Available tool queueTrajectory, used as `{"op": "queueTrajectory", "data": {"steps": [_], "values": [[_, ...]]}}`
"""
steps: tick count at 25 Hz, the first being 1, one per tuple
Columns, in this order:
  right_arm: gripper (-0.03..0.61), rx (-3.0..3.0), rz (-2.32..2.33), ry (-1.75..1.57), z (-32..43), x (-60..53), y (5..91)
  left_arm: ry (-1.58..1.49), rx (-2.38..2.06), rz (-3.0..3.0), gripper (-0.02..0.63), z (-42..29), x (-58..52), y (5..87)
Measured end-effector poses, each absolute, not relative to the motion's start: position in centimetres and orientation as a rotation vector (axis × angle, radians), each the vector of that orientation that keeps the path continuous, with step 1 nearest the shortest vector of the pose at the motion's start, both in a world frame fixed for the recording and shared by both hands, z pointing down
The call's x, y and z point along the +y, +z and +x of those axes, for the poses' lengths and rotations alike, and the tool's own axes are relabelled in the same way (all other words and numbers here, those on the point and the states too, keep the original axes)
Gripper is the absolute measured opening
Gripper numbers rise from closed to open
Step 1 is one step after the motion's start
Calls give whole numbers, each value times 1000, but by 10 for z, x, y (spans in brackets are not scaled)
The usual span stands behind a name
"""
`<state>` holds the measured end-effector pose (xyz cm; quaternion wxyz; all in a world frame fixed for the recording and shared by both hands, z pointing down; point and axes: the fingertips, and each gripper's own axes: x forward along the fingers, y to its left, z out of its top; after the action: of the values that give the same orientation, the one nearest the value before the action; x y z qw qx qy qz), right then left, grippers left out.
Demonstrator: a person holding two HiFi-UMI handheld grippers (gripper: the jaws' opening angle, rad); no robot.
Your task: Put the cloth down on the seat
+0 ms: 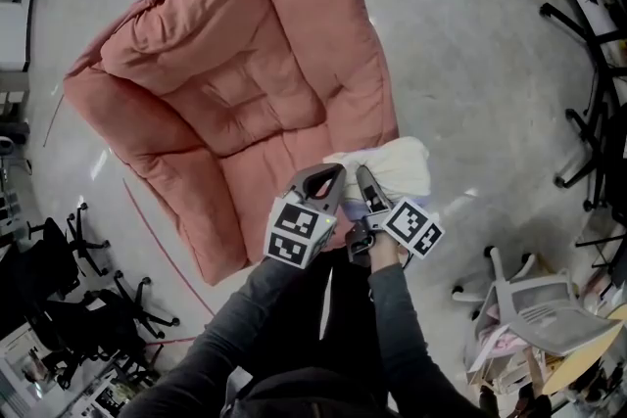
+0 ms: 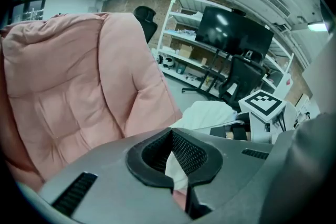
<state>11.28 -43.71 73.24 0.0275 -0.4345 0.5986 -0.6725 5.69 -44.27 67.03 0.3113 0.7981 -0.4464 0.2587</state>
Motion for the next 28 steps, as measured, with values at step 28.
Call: {"op": "queueTrajectory", "data": {"steps": [28], "values": [[255, 1646, -1489, -2099, 123, -422, 733, 699, -1068, 2126, -1, 70, -423, 683]]}}
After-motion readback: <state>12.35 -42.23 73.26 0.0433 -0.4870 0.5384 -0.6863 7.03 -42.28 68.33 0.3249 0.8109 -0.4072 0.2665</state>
